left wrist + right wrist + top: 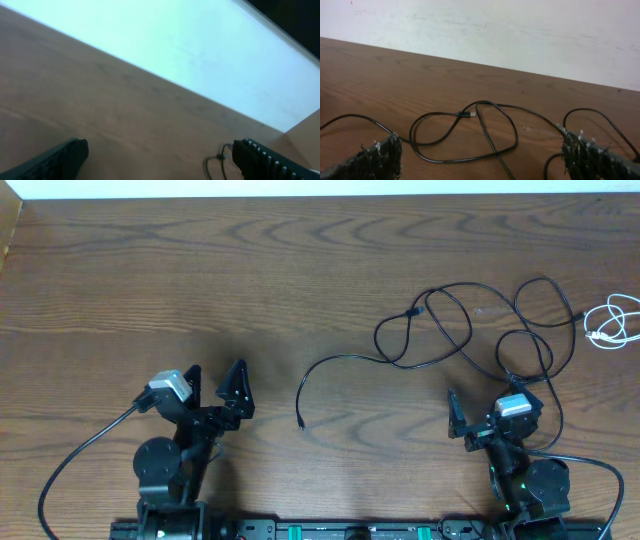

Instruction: Untangle cables

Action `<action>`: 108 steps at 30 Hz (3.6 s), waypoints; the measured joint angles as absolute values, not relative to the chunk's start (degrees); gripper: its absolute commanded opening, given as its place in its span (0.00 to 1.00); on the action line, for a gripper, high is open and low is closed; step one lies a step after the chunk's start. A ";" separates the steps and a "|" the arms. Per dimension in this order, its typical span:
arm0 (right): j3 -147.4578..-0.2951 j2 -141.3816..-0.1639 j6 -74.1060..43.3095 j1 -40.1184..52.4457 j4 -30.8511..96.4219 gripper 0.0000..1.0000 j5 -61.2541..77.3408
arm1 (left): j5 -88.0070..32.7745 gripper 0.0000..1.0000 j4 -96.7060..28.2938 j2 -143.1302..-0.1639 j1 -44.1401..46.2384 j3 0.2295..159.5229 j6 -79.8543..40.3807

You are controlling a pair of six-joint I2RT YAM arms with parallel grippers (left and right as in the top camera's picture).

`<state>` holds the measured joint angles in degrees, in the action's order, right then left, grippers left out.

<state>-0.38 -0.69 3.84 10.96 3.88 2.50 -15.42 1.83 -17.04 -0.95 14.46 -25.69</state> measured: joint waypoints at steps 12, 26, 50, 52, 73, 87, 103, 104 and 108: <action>-0.38 -0.69 3.84 10.96 3.88 0.99 2.50 | -15.07 0.98 9.74 -8.64 -0.95 11.79 -25.69; -0.38 -0.69 3.84 10.96 3.88 0.99 2.50 | -15.07 0.98 16.25 -0.67 -0.95 0.34 -25.69; -0.38 -0.69 3.84 10.96 3.88 0.99 2.48 | -14.63 0.98 -0.23 -0.58 -0.95 0.95 -25.69; -0.38 -0.69 3.84 10.96 3.88 0.99 2.48 | -14.61 0.98 -0.23 -0.58 -0.95 0.95 -25.69; -0.38 -0.69 3.84 10.96 3.88 0.99 2.48 | -9.02 0.98 -0.78 -0.58 -0.95 1.06 -25.39; -0.38 -0.69 3.84 10.96 3.88 0.99 2.48 | 5.37 0.98 -1.08 -4.67 -0.97 1.15 -21.32; -0.38 -0.69 3.84 10.96 3.90 0.99 2.48 | 6.42 0.98 -1.10 -13.02 -0.97 1.21 -20.91; -0.38 -0.69 3.84 10.96 3.88 0.99 2.48 | 6.42 0.98 -1.10 -13.47 -0.97 1.21 -20.91; -0.38 -0.69 3.84 10.94 3.88 0.99 2.48 | 6.42 0.98 -1.10 -14.96 -0.97 1.21 -20.91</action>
